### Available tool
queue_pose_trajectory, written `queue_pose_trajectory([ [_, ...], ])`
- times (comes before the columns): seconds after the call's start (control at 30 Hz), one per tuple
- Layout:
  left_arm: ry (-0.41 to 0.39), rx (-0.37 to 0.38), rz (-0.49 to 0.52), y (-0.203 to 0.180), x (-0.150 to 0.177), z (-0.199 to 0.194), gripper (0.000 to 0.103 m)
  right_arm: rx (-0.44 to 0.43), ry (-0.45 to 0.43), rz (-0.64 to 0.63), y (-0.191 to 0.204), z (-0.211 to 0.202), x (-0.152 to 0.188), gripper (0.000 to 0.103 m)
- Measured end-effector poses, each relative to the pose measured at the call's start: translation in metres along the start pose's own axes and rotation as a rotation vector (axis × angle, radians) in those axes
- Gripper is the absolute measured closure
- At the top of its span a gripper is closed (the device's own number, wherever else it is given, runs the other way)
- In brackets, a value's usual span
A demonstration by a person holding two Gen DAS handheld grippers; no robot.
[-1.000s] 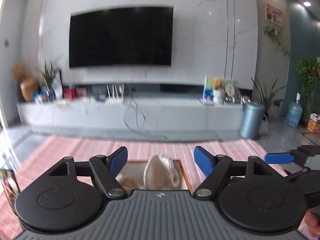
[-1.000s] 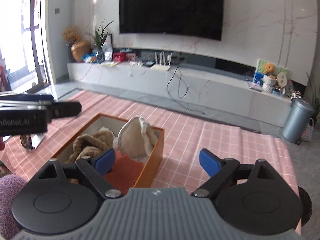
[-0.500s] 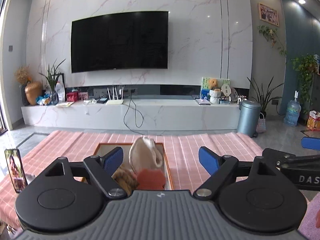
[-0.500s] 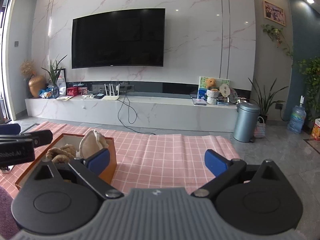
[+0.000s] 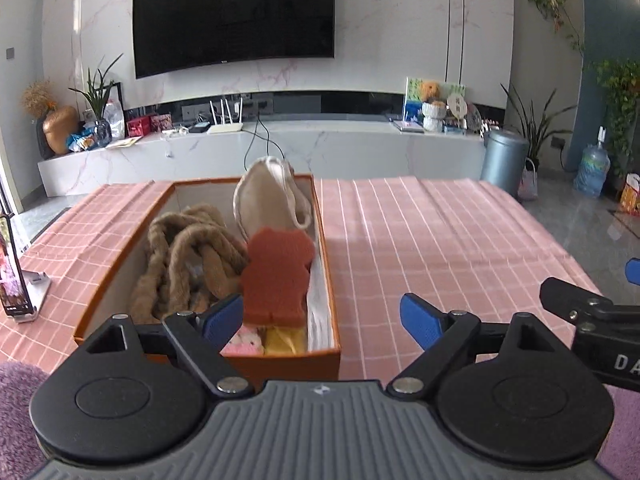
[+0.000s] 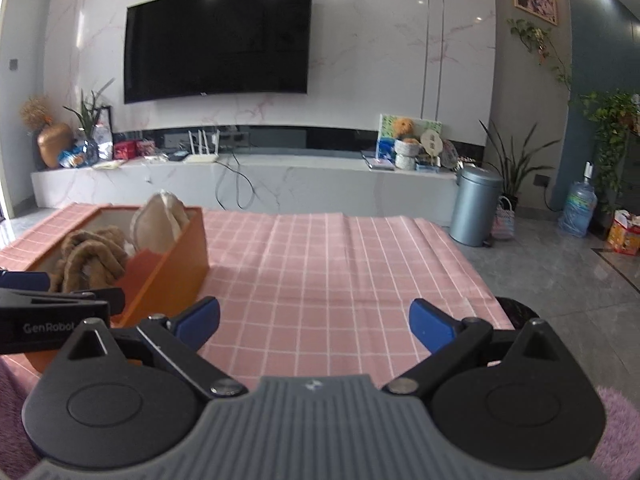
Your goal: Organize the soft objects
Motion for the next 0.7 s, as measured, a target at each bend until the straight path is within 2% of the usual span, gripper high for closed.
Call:
queue_pose_trajectory([
  [0.2, 0.041, -0.004, 0.016, -0.004, 0.013, 0.016, 0.000, -0.020, 0.079, -0.023, 0.009, 0.030, 0.020, 0.004],
  [0.7, 0.070, 0.009, 0.026, -0.010, 0.018, 0.026, 0.000, -0.018, 0.097, 0.005, 0.007, 0.044, 0.024, 0.004],
])
Point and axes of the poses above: each gripper's, at about its wrist camera, not at the fingertips, and z roughly the way its jaws point, y to its left, x to its underside, the point moved 5 cm from there along z, roughly the way its jaws point, and after that the axes turned 2 degrees about -z, right-handed, at the moved point
